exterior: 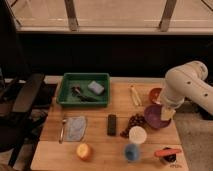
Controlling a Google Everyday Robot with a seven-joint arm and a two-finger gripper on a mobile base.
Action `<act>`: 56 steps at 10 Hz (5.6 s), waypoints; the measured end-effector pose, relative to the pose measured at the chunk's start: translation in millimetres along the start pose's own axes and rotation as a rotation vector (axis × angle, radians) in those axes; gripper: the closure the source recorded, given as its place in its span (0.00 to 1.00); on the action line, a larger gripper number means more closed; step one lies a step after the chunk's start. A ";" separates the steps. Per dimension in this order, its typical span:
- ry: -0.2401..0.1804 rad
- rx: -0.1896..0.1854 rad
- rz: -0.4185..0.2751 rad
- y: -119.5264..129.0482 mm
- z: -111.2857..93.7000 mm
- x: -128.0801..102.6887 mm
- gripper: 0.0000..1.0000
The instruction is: Stack cups on top of each other
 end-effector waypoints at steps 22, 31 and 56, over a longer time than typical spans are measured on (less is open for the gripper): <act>-0.035 0.014 -0.049 11.3 -2.7 -0.7 0.35; -0.185 0.037 -0.493 147.3 -5.0 -3.6 0.35; -0.399 -0.027 -0.875 221.5 91.4 -91.6 0.35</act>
